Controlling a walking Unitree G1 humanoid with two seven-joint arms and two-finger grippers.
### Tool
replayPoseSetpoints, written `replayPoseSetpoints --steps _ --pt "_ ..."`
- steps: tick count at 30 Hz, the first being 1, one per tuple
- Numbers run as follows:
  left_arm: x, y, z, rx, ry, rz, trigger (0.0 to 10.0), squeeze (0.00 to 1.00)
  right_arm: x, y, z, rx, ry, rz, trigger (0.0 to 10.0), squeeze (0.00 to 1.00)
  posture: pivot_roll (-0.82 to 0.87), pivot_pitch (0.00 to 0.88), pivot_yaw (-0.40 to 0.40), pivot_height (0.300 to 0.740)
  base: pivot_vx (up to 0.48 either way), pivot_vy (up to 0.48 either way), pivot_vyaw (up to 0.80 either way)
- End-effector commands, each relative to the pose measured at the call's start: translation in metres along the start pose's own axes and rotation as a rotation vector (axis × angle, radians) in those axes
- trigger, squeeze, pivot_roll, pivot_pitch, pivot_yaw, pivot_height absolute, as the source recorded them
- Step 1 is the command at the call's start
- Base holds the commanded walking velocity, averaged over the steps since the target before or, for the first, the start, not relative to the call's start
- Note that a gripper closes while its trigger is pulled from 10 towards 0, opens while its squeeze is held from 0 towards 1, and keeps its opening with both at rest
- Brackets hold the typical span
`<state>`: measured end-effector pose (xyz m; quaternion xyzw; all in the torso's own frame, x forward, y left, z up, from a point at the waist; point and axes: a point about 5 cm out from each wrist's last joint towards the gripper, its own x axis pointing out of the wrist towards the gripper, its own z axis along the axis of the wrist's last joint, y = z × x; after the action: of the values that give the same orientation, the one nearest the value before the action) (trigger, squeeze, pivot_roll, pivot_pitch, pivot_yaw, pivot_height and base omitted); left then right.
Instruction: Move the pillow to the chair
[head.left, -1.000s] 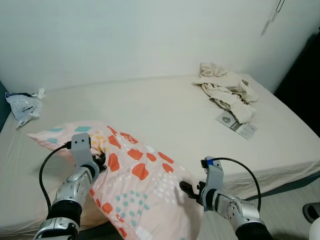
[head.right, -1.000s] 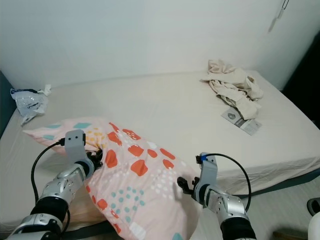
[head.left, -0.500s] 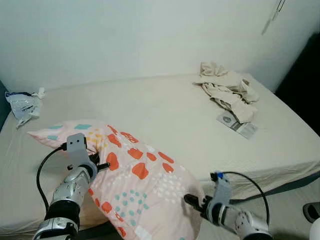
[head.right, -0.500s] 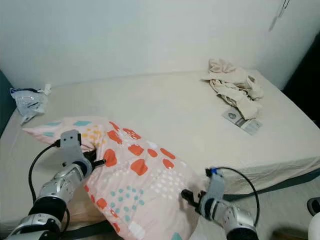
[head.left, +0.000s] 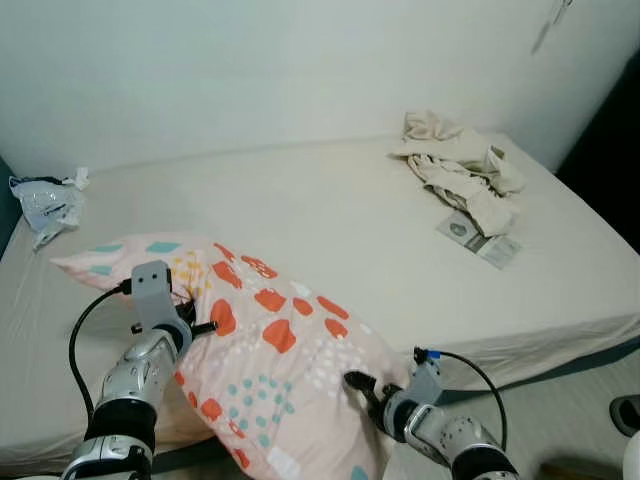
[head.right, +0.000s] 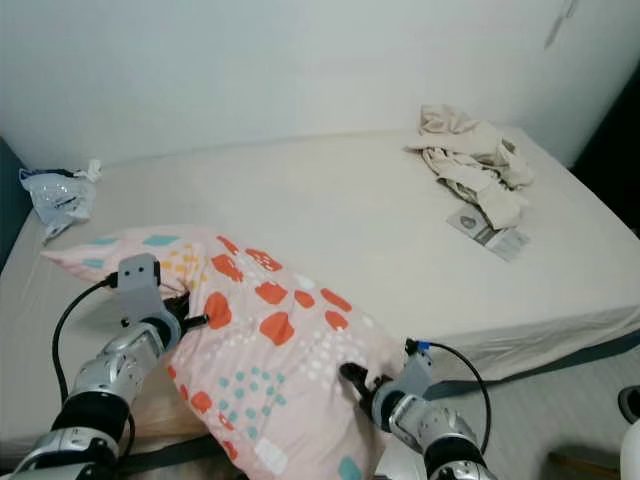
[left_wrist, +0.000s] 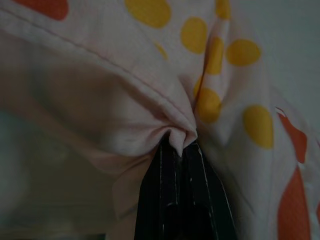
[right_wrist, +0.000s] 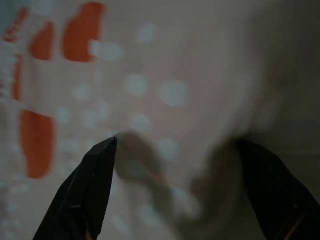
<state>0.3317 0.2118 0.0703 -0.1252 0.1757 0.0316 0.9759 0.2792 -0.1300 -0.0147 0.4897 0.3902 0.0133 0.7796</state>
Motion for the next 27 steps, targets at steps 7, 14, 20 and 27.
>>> replayPoseSetpoints --steps 7,14,20,27 --pt "-0.002 0.002 -0.001 0.043 0.015 -0.018 0.0 0.00 0.009 0.019 -0.004 0.033 0.007 0.020 0.0 0.00 0.04 0.174 0.000 0.740 0.000 0.000 0.00" --pt "-0.002 0.002 -0.002 0.049 0.022 -0.019 0.0 0.00 0.013 0.027 -0.003 -0.259 0.051 -0.043 0.0 0.00 0.04 0.177 0.005 0.740 0.000 0.000 0.00" --pt "-0.001 0.001 -0.001 0.047 0.020 -0.021 0.0 0.00 0.017 0.055 0.010 -0.410 -0.008 0.023 0.0 0.00 0.03 0.163 0.002 0.740 0.000 0.000 0.00" --pt "-0.001 -0.003 0.013 0.005 -0.050 -0.020 0.0 0.00 0.008 0.126 0.054 -0.702 -0.241 0.196 0.0 0.00 0.01 0.130 -0.017 0.740 0.000 0.000 0.00"
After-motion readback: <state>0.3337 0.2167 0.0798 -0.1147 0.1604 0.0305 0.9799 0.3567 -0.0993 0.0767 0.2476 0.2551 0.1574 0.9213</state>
